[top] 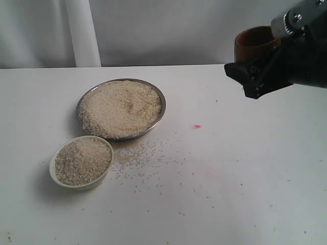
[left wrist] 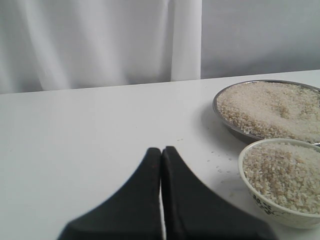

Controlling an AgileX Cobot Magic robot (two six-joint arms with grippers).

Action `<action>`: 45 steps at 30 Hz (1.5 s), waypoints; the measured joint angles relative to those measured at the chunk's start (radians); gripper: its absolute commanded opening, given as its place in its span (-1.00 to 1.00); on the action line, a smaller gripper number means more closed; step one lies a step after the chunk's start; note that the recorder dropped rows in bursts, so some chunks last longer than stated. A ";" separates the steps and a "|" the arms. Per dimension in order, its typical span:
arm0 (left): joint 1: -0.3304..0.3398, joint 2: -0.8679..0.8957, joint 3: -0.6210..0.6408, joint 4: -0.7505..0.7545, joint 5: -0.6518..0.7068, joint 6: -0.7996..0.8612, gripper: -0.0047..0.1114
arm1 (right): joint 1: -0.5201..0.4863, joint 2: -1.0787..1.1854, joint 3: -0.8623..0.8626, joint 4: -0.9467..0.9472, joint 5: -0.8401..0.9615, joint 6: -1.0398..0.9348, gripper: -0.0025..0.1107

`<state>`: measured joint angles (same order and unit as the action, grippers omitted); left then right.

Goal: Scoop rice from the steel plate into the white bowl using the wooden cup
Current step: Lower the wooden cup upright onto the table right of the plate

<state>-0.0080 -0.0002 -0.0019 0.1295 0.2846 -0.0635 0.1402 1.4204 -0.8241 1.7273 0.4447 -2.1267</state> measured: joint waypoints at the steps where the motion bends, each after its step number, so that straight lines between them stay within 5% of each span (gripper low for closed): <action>1: 0.000 0.000 0.000 0.000 0.000 0.000 -0.92 | 0.000 0.021 0.000 0.001 0.000 -0.002 -0.96; 14: 0.000 0.000 0.000 0.000 0.000 0.000 -0.92 | -0.152 0.275 0.002 0.002 0.240 -0.004 -0.96; 45: 0.000 0.000 0.000 0.000 0.000 0.000 -0.92 | -0.157 0.669 -0.174 -0.056 0.306 -0.004 -0.92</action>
<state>-0.0080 -0.0002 -0.0019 0.1295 0.2846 -0.0635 -0.0166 2.0895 -0.9979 1.6710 0.7507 -2.1309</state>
